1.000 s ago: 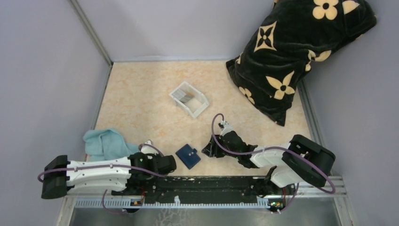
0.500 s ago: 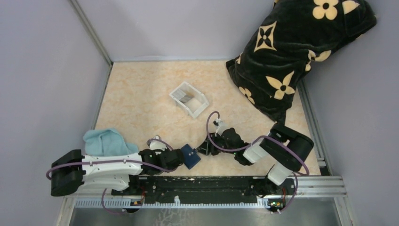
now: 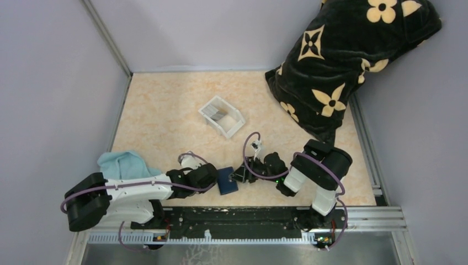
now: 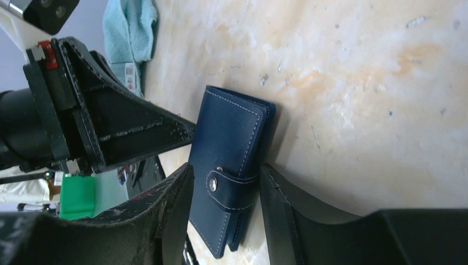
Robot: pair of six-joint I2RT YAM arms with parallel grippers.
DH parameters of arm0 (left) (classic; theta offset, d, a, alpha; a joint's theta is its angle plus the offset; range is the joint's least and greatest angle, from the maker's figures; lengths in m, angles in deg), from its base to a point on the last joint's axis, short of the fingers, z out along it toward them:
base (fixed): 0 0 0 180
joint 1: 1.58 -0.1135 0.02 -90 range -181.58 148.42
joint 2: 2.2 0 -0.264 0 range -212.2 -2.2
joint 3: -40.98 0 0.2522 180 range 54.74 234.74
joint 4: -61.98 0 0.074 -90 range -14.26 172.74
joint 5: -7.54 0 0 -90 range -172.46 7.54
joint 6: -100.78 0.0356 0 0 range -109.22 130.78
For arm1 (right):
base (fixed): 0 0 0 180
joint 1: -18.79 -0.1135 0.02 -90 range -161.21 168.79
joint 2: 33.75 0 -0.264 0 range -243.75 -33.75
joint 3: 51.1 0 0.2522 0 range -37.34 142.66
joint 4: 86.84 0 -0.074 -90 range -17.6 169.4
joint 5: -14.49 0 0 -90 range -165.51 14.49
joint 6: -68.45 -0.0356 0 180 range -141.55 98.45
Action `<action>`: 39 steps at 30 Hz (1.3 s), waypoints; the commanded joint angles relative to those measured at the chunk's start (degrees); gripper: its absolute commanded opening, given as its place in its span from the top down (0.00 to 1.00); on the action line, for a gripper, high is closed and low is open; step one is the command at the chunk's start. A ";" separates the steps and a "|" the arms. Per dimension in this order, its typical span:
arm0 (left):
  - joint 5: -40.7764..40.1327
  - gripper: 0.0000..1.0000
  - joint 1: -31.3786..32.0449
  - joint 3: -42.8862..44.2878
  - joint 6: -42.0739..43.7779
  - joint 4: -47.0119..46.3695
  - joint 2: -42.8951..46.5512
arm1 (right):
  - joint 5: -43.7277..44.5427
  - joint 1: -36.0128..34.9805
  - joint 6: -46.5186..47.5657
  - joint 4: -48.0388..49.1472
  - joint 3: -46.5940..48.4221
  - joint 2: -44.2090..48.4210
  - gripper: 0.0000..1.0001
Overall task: Put the credit cards into the card holder
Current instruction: Close the card holder at the center of the board.
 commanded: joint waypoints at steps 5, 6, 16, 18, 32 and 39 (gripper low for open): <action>4.75 0.80 -0.46 -0.74 3.32 3.40 -4.49 | 5.82 0.17 1.96 -8.06 -5.05 4.45 0.52; 5.17 0.80 -0.46 -1.06 3.37 2.93 -4.35 | 6.39 0.21 2.21 -9.03 -5.27 5.42 0.52; 7.37 0.80 -0.29 -2.30 4.04 1.05 -4.03 | 11.04 -0.01 2.76 -17.45 -8.03 16.38 0.52; 7.47 0.80 -0.29 -2.21 4.34 0.75 -4.21 | 12.03 -0.84 2.52 -19.15 -8.17 18.11 0.52; 8.51 0.80 0.27 -2.47 4.53 -1.02 -5.05 | 15.62 -7.73 -2.40 -14.44 -7.00 11.90 0.60; 9.13 0.80 0.66 -2.43 4.51 -2.40 -6.10 | 15.68 -7.94 -2.51 -13.89 -6.77 11.52 0.64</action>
